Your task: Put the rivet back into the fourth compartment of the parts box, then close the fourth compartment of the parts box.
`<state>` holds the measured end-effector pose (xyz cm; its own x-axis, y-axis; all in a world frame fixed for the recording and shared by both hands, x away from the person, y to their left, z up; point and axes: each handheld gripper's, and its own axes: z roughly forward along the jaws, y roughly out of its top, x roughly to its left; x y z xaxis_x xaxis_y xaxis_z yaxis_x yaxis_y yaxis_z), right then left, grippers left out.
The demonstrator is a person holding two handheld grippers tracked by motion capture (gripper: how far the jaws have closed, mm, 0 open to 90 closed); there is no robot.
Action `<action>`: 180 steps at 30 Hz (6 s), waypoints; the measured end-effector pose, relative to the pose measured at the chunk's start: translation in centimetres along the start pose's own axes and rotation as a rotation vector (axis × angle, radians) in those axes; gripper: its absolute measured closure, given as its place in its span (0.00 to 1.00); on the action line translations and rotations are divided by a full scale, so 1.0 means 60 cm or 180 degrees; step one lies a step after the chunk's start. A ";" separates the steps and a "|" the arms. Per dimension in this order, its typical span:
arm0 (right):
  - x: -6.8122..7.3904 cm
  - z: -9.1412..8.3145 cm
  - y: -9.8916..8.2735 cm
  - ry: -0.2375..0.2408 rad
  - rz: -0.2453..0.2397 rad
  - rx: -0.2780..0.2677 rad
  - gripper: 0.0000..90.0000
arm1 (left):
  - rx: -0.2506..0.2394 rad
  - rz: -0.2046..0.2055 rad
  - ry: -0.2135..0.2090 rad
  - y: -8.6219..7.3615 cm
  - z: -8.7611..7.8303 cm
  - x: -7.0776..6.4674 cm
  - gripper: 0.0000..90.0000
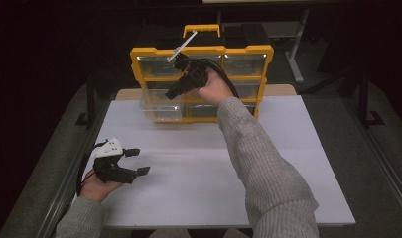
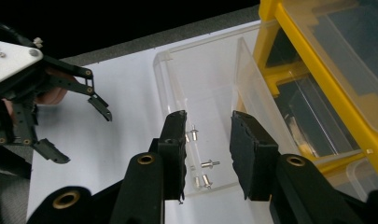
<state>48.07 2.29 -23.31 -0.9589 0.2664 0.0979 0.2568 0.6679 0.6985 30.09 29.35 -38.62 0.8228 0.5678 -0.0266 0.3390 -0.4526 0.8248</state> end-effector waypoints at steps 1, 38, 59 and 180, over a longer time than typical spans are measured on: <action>0.002 -0.001 0.001 0.0019 -0.0005 -0.0002 0.71 | 0.0003 -0.0018 -0.0005 0.000 0.000 0.000 0.25; 0.091 0.042 -0.009 0.0405 -0.0234 0.0068 0.78 | 0.0030 0.0003 0.0009 0.000 0.000 -0.003 0.24; 0.067 0.087 -0.019 0.0120 -0.0245 0.0240 0.89 | 0.0013 0.0020 0.0029 0.003 -0.001 -0.005 0.23; -0.041 0.106 0.002 -0.0696 -0.0102 0.0172 0.99 | 0.0018 -0.0077 0.0040 -0.004 -0.003 0.006 0.23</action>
<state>51.24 6.13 -28.00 -0.9191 0.3849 -0.0839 0.2384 0.7131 0.6592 30.24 29.79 -38.75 0.8086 0.5871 -0.0393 0.3612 -0.4425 0.8208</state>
